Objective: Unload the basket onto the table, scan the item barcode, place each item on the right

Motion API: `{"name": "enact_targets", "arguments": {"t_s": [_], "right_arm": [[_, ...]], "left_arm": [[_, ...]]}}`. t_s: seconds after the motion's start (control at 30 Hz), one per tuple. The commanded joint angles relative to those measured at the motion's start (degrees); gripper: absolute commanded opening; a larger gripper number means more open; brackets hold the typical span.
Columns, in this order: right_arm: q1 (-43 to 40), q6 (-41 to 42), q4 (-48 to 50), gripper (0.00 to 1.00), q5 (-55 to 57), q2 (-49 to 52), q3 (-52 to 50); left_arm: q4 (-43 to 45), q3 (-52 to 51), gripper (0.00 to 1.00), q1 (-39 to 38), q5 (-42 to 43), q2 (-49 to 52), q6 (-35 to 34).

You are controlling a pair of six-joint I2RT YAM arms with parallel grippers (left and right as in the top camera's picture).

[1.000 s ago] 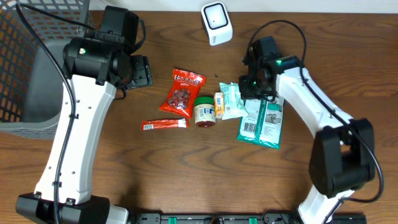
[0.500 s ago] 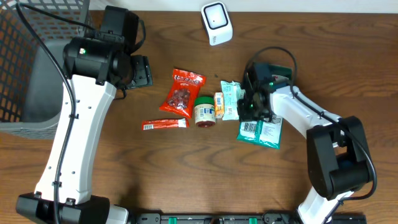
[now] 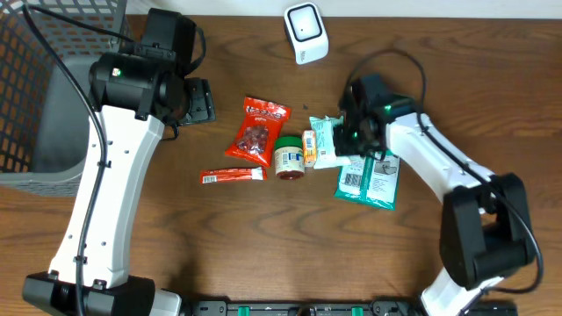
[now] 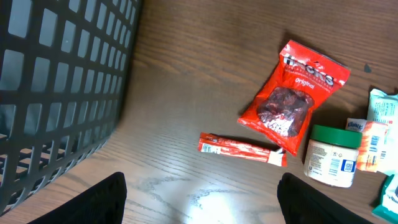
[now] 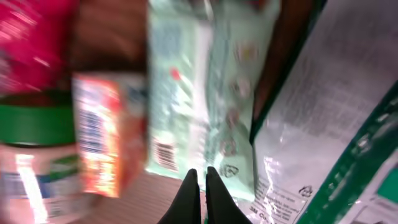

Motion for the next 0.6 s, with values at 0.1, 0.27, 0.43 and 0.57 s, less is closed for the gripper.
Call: {"name": "enact_targets", "arguments": {"t_s": [0.1, 0.27, 0.43, 0.57], "right_arm": [[0.4, 0.4, 1.1, 0.02, -0.6, 0.7, -0.8], [0.4, 0.4, 4.0, 0.02, 3.1, 2.9, -5.4], [0.3, 0.4, 4.5, 0.02, 8.2, 4.2, -8.0], [0.3, 0.4, 5.8, 0.01, 9.2, 4.3, -8.5]], "left_arm": [[-0.2, -0.3, 0.78, 0.0, -0.1, -0.1, 1.0], [-0.2, -0.3, 0.78, 0.0, -0.1, -0.1, 1.0], [-0.2, -0.3, 0.78, 0.0, -0.1, -0.1, 1.0], [-0.2, -0.3, 0.78, 0.0, -0.1, -0.1, 1.0]]}}
